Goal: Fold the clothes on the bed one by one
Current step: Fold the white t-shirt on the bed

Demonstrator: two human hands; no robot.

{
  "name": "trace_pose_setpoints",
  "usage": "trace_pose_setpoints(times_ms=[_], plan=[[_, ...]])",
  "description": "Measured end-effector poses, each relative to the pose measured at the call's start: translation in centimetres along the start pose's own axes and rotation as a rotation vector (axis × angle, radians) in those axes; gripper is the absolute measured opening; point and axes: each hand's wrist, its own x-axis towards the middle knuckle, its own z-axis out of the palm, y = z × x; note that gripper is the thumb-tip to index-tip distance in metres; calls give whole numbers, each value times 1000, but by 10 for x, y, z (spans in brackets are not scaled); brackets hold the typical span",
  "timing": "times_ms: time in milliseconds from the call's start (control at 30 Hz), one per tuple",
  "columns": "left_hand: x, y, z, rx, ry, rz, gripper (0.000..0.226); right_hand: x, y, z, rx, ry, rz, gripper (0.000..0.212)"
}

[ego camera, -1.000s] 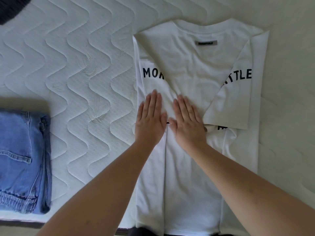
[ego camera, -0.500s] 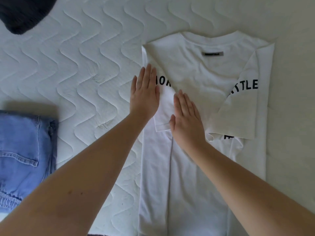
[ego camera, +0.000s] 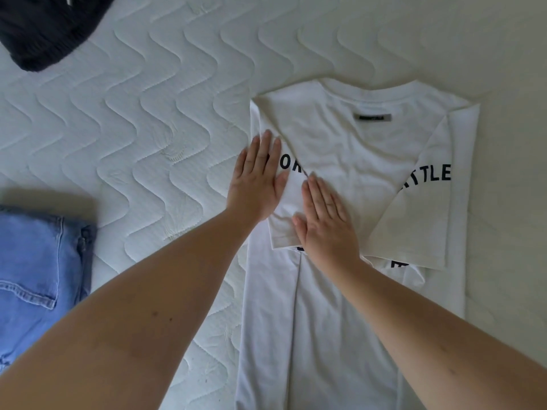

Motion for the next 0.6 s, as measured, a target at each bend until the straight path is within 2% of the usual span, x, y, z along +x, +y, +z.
trace_pose_setpoints(times_ms=[267,333,433,500,600], plan=[[0,6,-13,60,-102,-57,67,-45,-7,-18,115,-173,54,62],[-7,13,-20,74,-26,-66,65,-55,0,-31,158,-119,91,59],[-34,36,-23,3,118,-22,63,-63,30,-45,129,50,220,57],[-59,56,-16,-50,104,13,64,-64,53,-46,105,74,320,58],[-95,83,-1,-78,-15,2,68,-76,75,-34,70,-47,380,61]])
